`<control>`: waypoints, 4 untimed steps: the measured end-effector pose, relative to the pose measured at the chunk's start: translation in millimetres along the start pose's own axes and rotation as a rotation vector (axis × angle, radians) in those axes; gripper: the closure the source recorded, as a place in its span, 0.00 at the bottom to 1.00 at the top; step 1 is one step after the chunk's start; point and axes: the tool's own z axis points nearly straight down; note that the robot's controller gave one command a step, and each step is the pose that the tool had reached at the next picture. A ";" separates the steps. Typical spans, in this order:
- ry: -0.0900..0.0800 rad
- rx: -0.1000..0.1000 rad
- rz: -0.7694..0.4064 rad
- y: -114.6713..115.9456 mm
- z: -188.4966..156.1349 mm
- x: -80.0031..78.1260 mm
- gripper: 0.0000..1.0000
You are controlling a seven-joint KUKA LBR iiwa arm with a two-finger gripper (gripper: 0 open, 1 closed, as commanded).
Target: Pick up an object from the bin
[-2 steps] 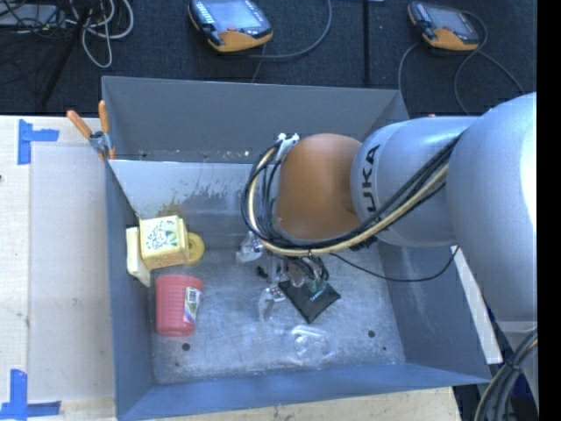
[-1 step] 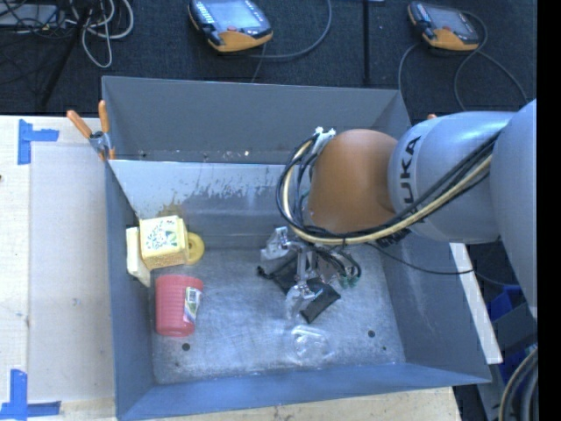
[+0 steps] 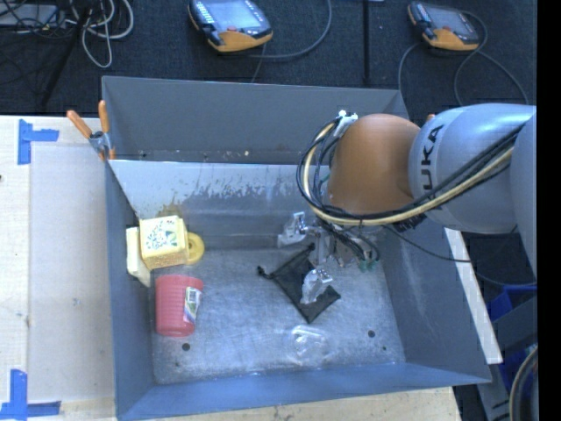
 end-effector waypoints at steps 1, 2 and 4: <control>0.007 -0.004 0.220 -15.0 23.2 8.1 1.00; 0.007 -0.004 0.220 -15.1 23.2 8.1 1.00; 0.005 -0.005 0.264 -13.7 26.1 11.0 1.00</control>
Offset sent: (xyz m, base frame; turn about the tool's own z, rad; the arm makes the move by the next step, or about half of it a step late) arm 0.0000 0.0000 0.0000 0.0000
